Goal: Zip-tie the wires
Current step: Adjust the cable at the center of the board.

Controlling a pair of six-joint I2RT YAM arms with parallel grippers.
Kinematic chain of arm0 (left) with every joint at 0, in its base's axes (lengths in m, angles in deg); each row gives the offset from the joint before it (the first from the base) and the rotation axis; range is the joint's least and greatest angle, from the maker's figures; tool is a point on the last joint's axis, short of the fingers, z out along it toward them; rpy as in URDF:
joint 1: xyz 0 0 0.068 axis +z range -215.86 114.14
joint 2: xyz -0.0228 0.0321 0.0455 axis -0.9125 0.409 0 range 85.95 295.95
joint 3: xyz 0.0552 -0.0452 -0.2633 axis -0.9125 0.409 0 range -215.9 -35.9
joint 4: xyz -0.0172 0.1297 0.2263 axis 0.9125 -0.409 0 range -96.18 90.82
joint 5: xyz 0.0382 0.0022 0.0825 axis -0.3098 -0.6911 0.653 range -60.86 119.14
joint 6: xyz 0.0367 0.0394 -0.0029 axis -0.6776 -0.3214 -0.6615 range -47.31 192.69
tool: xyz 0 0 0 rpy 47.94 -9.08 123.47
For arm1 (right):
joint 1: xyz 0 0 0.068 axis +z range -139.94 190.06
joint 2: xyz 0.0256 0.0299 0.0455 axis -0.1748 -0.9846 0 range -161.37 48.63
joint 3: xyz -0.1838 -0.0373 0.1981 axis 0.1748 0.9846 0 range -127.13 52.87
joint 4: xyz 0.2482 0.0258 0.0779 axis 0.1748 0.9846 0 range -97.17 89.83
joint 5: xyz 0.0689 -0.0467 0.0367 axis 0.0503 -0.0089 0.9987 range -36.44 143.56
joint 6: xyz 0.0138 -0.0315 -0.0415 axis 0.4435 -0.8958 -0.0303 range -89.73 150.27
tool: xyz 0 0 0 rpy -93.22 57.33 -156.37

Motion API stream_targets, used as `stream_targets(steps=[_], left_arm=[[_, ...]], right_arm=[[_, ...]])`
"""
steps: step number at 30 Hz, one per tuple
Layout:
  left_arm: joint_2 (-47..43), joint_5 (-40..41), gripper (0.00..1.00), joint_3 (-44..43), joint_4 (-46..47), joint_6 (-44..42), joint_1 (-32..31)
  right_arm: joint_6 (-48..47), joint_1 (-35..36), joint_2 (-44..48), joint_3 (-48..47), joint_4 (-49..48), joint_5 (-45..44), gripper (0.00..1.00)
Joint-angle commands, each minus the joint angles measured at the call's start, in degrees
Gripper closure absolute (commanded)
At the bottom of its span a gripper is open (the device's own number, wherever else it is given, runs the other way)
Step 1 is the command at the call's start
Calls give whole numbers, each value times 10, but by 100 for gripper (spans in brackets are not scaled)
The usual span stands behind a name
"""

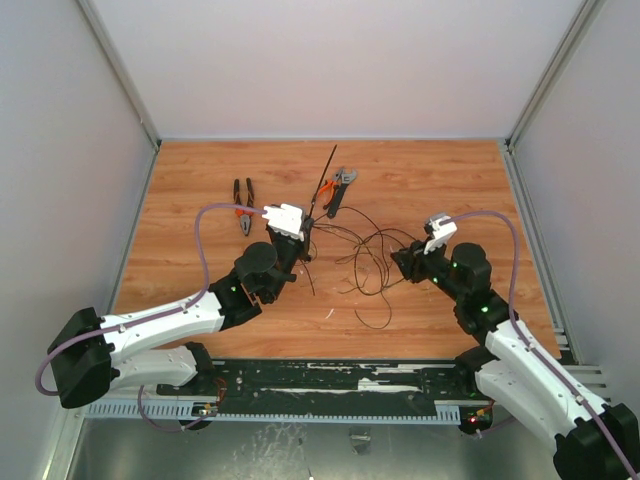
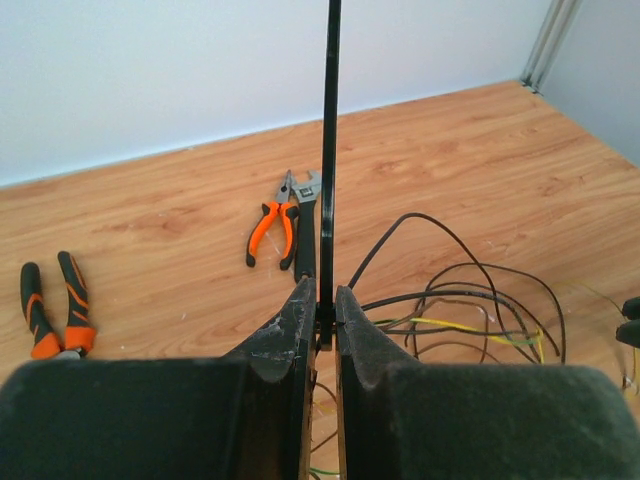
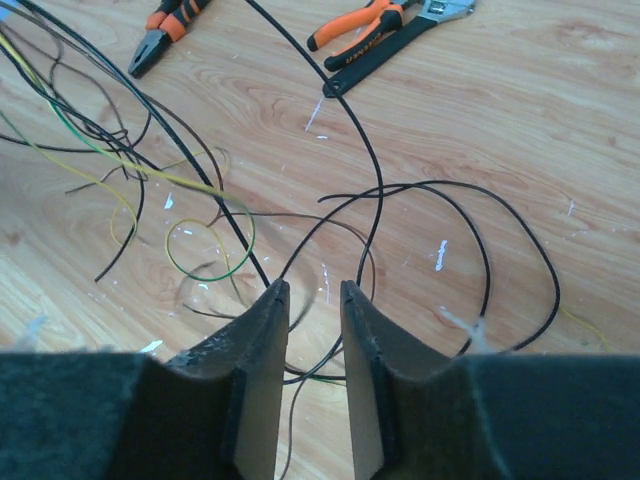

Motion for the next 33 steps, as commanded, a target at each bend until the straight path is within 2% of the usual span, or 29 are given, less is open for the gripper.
stream_targets(steps=[1, 5, 9, 14, 17, 24, 27, 33], left_arm=[[-4, 3, 100, -13, 16, -7, 5], [-5, 1, 100, -15, 16, -7, 5], [-5, 0, 100, -15, 16, -6, 5], [-6, -3, 100, -15, 15, -3, 5], [-6, -2, 100, -14, 13, -1, 5], [-8, -2, 100, -11, 13, -1, 5], [-9, -2, 100, -12, 15, 1, 5], [-10, -2, 100, -13, 12, 0, 5]], right_arm=[[-3, -5, 6, -22, -23, 45, 66], [-3, -5, 5, -34, -31, 58, 62], [0, -5, -22, -53, -55, 115, 60], [9, -5, -76, -72, -93, 192, 65], [12, -3, -95, -79, -113, 253, 72], [36, 6, -56, -37, -183, 358, 67], [50, 28, -110, -37, -151, 357, 65], [58, 43, -192, -41, -133, 293, 57]])
